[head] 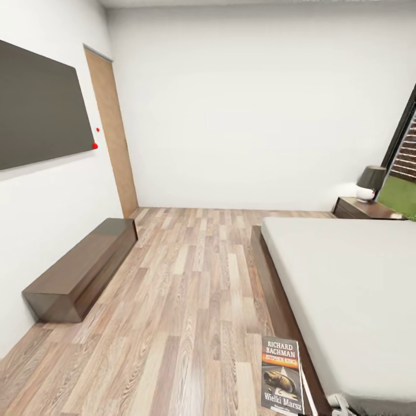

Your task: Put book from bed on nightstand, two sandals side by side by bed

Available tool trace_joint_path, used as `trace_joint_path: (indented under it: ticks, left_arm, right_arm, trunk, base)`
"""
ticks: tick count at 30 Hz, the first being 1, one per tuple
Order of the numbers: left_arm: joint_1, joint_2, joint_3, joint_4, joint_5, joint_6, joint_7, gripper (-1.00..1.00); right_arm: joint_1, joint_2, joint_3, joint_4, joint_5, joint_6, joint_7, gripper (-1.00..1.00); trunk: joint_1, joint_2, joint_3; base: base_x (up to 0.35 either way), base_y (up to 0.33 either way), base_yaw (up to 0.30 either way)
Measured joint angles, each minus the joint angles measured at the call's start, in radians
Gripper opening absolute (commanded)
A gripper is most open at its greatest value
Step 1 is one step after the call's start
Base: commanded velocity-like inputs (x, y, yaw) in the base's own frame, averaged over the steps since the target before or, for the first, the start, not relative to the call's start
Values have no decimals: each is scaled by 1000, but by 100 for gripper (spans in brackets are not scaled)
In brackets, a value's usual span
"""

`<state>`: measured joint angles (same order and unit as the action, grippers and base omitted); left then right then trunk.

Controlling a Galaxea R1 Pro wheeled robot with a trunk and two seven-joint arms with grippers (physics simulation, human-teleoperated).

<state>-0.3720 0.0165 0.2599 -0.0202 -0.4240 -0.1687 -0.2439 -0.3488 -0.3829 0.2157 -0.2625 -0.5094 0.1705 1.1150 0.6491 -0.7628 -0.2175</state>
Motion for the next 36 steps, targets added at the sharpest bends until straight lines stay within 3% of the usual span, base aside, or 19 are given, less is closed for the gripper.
trace_joint_path:
  ticks: [9,36]
  left_arm:
    - [0,0,0,0,0,0,0,100]
    - [0,0,0,0,0,0,0,100]
  right_arm:
    - [0,0,0,0,0,0,0,-100]
    - [0,0,1,0,0,0,0,-100]
  trunk:
    - [0,0,0]
    - [0,0,10]
  base:
    - [0,0,-150]
    - [0,0,-3]
